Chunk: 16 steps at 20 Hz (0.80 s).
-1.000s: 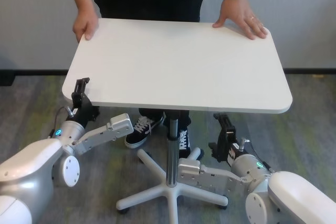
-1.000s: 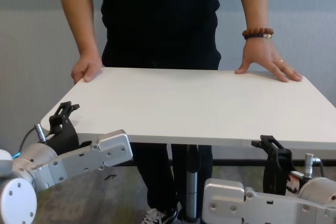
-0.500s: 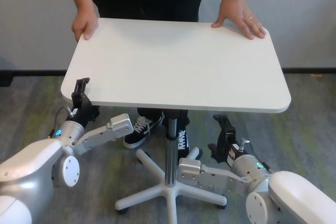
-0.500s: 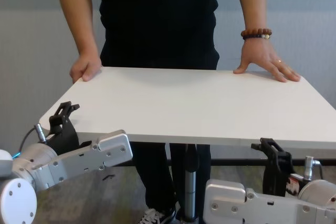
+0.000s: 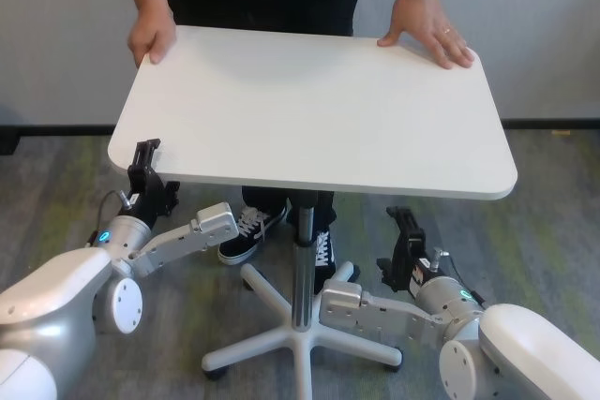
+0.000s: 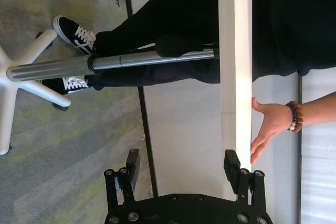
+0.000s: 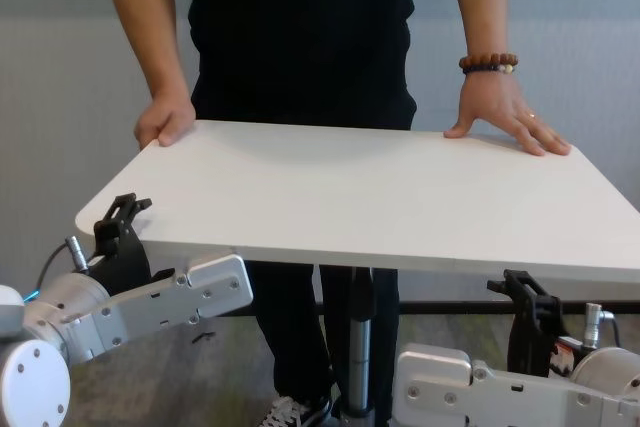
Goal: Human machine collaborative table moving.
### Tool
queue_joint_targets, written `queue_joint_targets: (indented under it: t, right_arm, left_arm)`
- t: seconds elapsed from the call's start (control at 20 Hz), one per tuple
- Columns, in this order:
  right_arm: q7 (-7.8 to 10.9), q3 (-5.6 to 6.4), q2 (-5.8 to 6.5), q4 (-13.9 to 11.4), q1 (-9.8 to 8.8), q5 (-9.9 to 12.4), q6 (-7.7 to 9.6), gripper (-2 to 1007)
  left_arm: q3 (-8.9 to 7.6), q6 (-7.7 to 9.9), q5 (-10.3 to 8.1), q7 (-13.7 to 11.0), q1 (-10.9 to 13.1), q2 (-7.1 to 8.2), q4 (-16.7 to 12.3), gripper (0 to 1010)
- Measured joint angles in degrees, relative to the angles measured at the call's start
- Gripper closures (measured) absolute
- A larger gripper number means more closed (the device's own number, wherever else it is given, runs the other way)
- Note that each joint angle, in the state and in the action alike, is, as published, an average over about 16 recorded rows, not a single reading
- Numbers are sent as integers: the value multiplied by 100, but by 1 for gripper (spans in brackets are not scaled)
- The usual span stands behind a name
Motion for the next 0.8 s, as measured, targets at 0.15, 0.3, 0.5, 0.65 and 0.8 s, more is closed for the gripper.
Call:
queue_joint_targets:
  t: [0.15,0.3,0.5,0.65,0.8]
  right_arm:
    - [3,0,-2,3,3,0,1,5]
    - [6,-2,0,-3,3,0,-3,5]
    - [10,-4,3,-11,3,-1,-8,5]
    - [12,-6,5,-17,3,-1,-11,5]
    - [14,-7,7,-20,2,-1,-13,5]
  left_arm:
    - [8,-6,10,-1,-48,-26,91,10]
    - [19,-19,23,-2,-121,-68,235,10]
    - [33,-39,40,-3,-217,-122,420,10]
    - [44,-55,54,-4,-284,-160,549,10]
    - [53,-70,67,-4,-344,-195,667,10]
